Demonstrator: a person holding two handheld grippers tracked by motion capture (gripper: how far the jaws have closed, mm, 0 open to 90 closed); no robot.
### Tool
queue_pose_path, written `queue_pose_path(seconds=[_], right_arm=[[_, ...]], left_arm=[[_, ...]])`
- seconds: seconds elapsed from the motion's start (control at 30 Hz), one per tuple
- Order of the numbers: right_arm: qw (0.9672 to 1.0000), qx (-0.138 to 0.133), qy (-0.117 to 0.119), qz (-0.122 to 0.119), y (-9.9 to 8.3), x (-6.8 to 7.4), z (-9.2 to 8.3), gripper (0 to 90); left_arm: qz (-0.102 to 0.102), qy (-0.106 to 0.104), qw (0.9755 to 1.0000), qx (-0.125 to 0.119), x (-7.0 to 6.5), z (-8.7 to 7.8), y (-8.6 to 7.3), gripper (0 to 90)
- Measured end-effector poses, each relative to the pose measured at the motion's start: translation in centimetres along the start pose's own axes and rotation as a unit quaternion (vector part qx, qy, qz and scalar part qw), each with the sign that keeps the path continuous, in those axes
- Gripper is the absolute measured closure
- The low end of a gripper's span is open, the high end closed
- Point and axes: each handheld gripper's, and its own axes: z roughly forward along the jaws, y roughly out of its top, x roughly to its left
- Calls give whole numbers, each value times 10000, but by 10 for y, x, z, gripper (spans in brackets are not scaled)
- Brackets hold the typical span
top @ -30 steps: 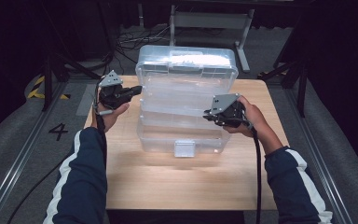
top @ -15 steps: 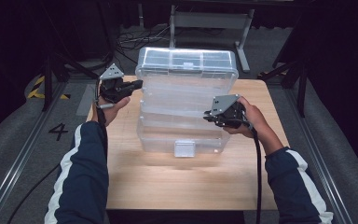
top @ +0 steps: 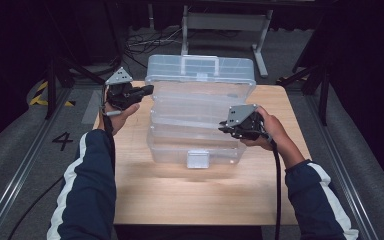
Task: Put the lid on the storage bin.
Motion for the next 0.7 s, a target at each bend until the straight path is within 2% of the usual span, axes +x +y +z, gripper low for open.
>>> queue_pose_path(seconds=[0.4,0.7], right_arm=[[10000,43,-18,20,-2,3,0,796],[9998,8,32,187,-6,3,-1,781]], left_arm=[[98,-114,9999,-23,-4,-11,-5,900],[154,-158,9998,1,-9,-15,-9,900]])
